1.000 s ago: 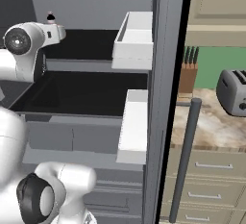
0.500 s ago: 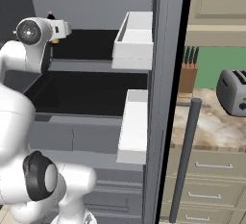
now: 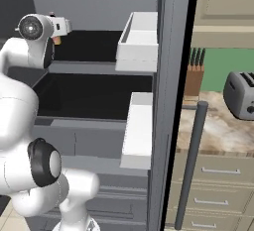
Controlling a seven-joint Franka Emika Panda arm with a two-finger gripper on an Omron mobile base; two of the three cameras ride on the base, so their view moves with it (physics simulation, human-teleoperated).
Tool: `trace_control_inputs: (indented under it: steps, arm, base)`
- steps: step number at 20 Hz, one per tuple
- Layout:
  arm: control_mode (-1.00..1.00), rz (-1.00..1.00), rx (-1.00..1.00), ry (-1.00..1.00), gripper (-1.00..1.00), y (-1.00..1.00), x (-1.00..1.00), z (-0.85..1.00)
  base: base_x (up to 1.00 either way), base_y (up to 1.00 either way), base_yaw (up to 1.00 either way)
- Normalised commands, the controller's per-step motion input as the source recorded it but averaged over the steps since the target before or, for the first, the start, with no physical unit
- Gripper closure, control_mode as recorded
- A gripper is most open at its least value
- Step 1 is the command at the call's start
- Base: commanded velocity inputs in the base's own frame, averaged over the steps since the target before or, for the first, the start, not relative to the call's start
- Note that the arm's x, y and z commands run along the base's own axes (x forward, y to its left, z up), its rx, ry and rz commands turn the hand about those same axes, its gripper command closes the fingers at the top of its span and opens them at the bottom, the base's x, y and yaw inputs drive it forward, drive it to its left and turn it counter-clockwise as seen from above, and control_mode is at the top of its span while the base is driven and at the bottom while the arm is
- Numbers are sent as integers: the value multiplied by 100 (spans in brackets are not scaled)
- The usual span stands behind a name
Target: Open the fridge, grab two sodas, and place both sodas inside the bowl with ice on the dining counter.
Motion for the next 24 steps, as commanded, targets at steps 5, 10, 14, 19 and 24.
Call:
trace_control_inputs:
  steps: [5,10,14,19,24]
  arm:
    - [-100,0,0,0,-100,2,29,0]
    - [-100,0,0,1,-100,0,25,0]
    - [-100,0,0,2,-100,9,20,0]
    - [-100,0,0,3,-100,10,18,-1]
    - [-100,0,0,5,-100,2,23,-1]
  base:
    - [0,0,0]
    - [0,0,0]
    - [0,0,0]
    - [0,0,0]
    - [0,0,0]
